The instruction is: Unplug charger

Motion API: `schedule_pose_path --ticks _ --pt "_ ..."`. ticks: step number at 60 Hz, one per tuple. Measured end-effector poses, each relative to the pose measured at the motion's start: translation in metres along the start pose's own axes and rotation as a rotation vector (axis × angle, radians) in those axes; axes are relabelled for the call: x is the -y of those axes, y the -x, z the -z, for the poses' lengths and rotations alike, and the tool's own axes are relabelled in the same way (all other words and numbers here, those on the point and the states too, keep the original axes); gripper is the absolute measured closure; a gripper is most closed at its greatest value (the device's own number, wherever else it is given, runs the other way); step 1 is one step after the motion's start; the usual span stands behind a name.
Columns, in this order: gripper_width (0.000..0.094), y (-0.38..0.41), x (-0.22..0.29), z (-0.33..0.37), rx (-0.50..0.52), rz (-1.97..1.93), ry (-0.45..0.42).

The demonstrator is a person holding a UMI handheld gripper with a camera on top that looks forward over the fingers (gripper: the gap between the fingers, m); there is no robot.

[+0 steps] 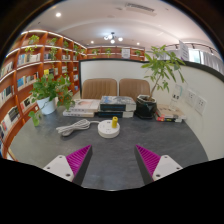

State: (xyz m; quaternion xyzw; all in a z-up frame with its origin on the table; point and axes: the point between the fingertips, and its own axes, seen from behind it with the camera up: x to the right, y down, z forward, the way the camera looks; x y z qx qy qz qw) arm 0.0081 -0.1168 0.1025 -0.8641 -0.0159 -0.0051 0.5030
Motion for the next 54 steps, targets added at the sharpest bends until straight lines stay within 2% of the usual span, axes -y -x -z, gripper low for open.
schedule_pose_path --ticks 12,21,25,30,31,33,36,46,51,52,54 --pt "0.0125 0.001 0.036 -0.119 -0.059 -0.021 -0.024" --pt "0.0289 -0.006 0.050 -0.184 -0.075 -0.034 -0.028" --pt "0.0421 -0.011 0.050 -0.203 -0.092 -0.026 -0.024" --pt "0.0517 -0.013 0.041 -0.221 -0.094 -0.008 0.002" --pt "0.0607 -0.012 0.037 -0.224 -0.086 -0.005 0.017" --pt "0.0788 -0.007 0.043 -0.226 -0.060 -0.015 -0.010" --pt "0.0842 -0.006 0.042 -0.227 -0.053 -0.011 -0.012" --pt "0.0891 -0.005 0.041 -0.227 -0.047 -0.018 0.018" --pt "0.0897 -0.005 0.045 -0.229 0.007 -0.056 0.067" --pt "0.0897 -0.003 0.054 -0.222 0.022 -0.077 0.058" --pt "0.0896 -0.011 0.093 -0.208 0.038 -0.093 -0.016"
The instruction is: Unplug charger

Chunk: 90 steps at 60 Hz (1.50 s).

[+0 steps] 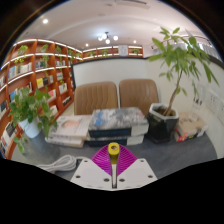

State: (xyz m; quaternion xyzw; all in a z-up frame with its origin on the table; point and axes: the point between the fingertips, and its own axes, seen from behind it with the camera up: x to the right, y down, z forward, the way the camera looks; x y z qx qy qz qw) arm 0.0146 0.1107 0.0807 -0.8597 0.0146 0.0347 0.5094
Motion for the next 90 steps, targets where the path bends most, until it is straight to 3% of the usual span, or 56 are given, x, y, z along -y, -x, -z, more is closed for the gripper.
schedule_pose_path --ticks 4,7,9,14,19,33,44,53,61,66,78,85,90 --pt "0.0897 -0.020 0.107 0.049 0.001 0.063 -0.213" --pt "0.0897 -0.029 0.157 0.081 0.016 0.102 -0.312" --pt "0.0898 -0.044 0.187 0.103 0.026 0.116 -0.352" --pt "0.0897 -0.078 0.205 0.127 0.017 0.128 -0.379" --pt "0.0896 -0.118 0.157 0.121 -0.029 0.117 -0.318" --pt "0.0897 -0.187 -0.012 0.033 -0.078 0.080 0.027" --pt "0.0887 -0.205 -0.076 0.010 -0.097 0.047 0.140" --pt "0.0782 -0.208 -0.078 0.011 -0.119 0.077 0.151" --pt "0.0307 -0.207 -0.048 0.037 -0.164 0.076 0.110" --pt "0.0157 -0.200 -0.015 0.066 -0.198 0.068 0.041" --pt "0.0107 -0.140 0.073 0.169 -0.188 0.037 -0.128" --pt "0.0102 -0.085 0.097 0.225 -0.153 0.028 -0.184" --pt "0.0086 -0.049 0.092 0.254 -0.132 0.032 -0.168"
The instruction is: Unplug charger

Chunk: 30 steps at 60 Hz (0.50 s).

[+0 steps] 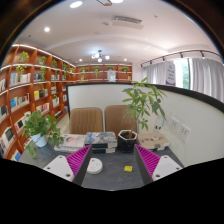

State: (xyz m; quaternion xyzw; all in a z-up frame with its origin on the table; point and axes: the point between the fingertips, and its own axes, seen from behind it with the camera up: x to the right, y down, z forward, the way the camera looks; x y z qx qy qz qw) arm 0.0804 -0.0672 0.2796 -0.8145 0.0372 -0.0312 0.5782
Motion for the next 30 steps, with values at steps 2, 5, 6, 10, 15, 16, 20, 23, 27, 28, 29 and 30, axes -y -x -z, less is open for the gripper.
schedule_pose_path --ticks 2,5,6,10,15,16,20,23,27,28,29,30 --pt "0.0085 0.014 -0.007 0.010 0.008 0.006 0.004" --pt "0.0083 0.030 -0.012 0.022 0.023 0.012 0.010" --pt "0.0087 0.035 -0.014 0.026 0.028 0.013 0.014" --pt "0.0083 0.057 -0.029 0.039 0.049 0.015 0.034" --pt "0.0086 0.073 -0.038 0.049 0.077 0.027 0.046" --pt "0.0083 0.075 -0.040 0.051 0.077 0.023 0.050" --pt "0.0083 0.079 -0.048 0.058 0.072 0.017 0.063" --pt "0.0082 0.080 -0.052 0.062 0.068 0.022 0.065" --pt "0.0083 0.081 -0.057 0.067 0.063 0.038 0.068" --pt "0.0082 0.081 -0.059 0.068 0.062 0.040 0.070" --pt "0.0083 0.081 -0.060 0.069 0.061 0.042 0.074" --pt "0.0083 0.082 -0.062 0.070 0.059 0.042 0.078"
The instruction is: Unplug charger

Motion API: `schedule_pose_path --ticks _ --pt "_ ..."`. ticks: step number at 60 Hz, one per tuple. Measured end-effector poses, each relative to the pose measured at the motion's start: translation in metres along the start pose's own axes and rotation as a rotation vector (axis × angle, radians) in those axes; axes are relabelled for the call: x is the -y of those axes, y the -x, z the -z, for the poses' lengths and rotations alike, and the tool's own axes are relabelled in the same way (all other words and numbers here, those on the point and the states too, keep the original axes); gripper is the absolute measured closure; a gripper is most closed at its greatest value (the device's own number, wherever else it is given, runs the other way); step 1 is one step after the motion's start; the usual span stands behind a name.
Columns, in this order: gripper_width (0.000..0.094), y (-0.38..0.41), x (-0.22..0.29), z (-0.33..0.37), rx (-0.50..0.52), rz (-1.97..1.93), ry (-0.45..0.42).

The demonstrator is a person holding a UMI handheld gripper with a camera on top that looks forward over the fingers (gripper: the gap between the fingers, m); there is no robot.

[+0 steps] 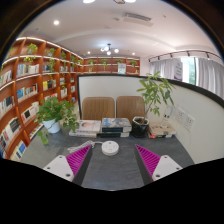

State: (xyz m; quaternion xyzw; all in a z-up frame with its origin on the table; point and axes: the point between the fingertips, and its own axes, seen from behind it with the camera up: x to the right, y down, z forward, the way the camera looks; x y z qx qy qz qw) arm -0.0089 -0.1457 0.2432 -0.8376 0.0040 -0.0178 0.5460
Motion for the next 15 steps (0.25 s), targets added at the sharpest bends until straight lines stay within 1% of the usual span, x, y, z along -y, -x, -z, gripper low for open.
schedule_pose_path --ticks 15 --pt "0.0081 0.009 -0.017 0.008 0.001 -0.032 0.018"
